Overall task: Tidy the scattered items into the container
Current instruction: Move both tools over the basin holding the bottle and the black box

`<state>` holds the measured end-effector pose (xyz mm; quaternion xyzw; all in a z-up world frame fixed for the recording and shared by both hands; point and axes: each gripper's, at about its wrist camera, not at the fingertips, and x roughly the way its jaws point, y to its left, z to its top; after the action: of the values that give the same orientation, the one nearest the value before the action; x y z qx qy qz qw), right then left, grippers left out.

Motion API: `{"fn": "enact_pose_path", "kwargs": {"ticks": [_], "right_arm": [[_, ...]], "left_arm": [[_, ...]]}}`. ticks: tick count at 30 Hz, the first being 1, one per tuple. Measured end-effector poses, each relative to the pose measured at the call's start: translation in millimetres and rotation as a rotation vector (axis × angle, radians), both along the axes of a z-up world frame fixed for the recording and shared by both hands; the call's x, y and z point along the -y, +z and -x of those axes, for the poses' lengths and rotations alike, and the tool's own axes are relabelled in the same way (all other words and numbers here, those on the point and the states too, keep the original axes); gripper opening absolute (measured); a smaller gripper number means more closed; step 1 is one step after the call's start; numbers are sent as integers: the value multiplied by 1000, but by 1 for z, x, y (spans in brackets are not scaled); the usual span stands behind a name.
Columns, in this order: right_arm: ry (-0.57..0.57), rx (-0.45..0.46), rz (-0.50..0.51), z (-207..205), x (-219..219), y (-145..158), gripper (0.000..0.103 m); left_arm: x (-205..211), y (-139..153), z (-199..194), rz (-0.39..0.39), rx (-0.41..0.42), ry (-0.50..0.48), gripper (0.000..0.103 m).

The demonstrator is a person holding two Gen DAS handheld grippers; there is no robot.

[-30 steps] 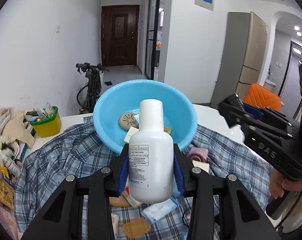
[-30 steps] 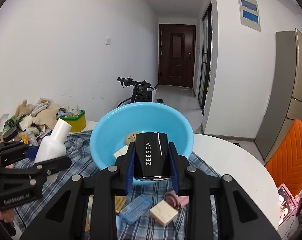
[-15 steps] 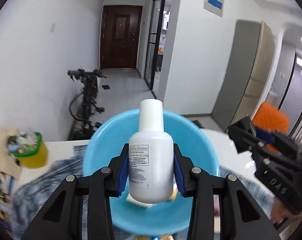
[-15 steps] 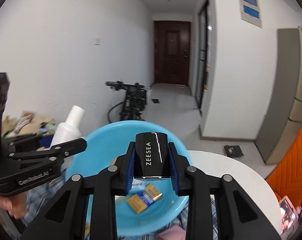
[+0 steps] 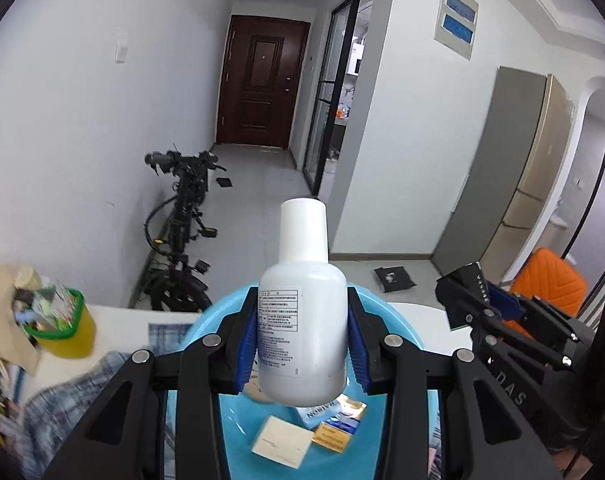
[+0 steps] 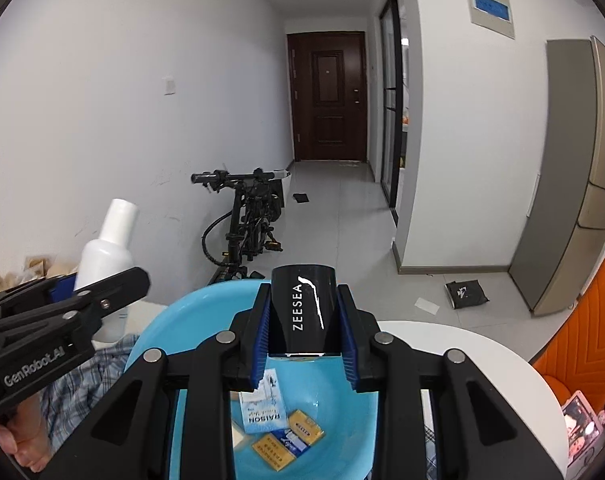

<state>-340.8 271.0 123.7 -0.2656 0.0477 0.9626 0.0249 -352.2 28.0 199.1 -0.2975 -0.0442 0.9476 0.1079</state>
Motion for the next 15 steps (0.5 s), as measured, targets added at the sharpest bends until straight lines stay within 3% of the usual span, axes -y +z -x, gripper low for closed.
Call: {"fn": "enact_pose_path", "kwargs": {"ticks": [2,5,9,15], "right_arm": [[-13,13,1,2,-4,4,29],[-27,48,-45,6,-7,21,29],[-28,85,-134,12,-5,53,29],[-3,251,-6,27,-15,57,29]], "left_arm": [[0,8,5,-6,23,0,42],[7,29,4,-93,34,-42,41],[-11,50,5,46,57,-43,41],[-27,49,25,142,210,-20,42]]}}
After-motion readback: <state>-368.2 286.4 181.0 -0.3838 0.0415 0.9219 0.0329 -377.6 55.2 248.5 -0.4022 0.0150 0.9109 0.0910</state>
